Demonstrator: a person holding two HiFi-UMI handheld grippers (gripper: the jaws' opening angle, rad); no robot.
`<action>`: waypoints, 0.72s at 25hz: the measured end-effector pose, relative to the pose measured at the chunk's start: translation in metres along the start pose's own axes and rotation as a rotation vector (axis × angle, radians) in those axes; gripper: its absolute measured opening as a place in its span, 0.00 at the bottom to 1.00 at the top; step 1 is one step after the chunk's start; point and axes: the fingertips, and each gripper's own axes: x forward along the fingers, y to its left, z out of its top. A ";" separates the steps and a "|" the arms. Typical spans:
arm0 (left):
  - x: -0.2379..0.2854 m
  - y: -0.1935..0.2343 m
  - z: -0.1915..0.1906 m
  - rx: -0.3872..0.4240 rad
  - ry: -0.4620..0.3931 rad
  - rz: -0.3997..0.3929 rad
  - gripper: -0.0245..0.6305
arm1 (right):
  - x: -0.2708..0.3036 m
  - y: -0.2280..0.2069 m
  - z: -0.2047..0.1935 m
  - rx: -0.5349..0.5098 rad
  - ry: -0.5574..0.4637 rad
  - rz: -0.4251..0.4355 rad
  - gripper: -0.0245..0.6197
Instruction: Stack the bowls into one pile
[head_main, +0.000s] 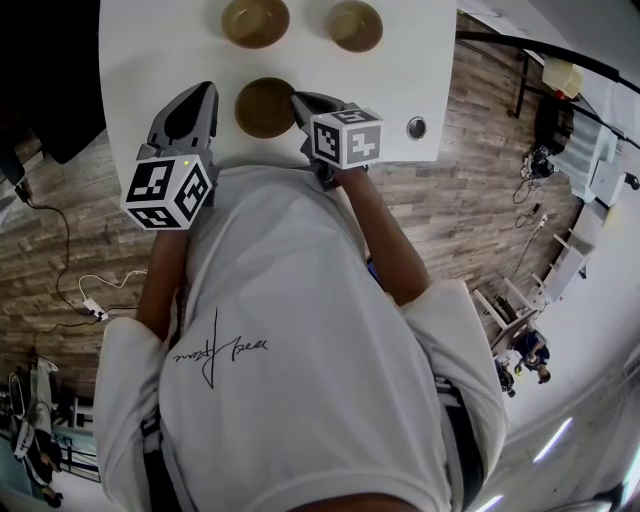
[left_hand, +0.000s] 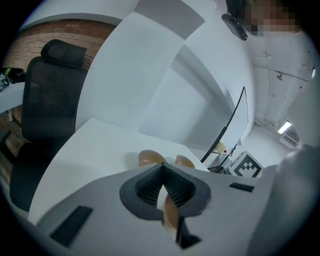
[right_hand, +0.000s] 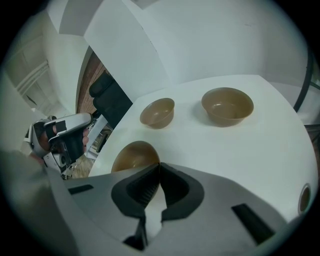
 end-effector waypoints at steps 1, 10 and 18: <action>0.000 0.001 0.000 -0.002 0.000 0.001 0.04 | -0.001 0.000 0.001 -0.001 0.001 0.002 0.06; 0.004 -0.010 -0.006 -0.010 0.020 -0.035 0.04 | -0.007 -0.001 0.010 -0.006 0.007 0.022 0.06; 0.002 -0.003 -0.006 -0.027 0.017 -0.031 0.04 | -0.015 -0.001 0.020 -0.012 -0.004 0.025 0.06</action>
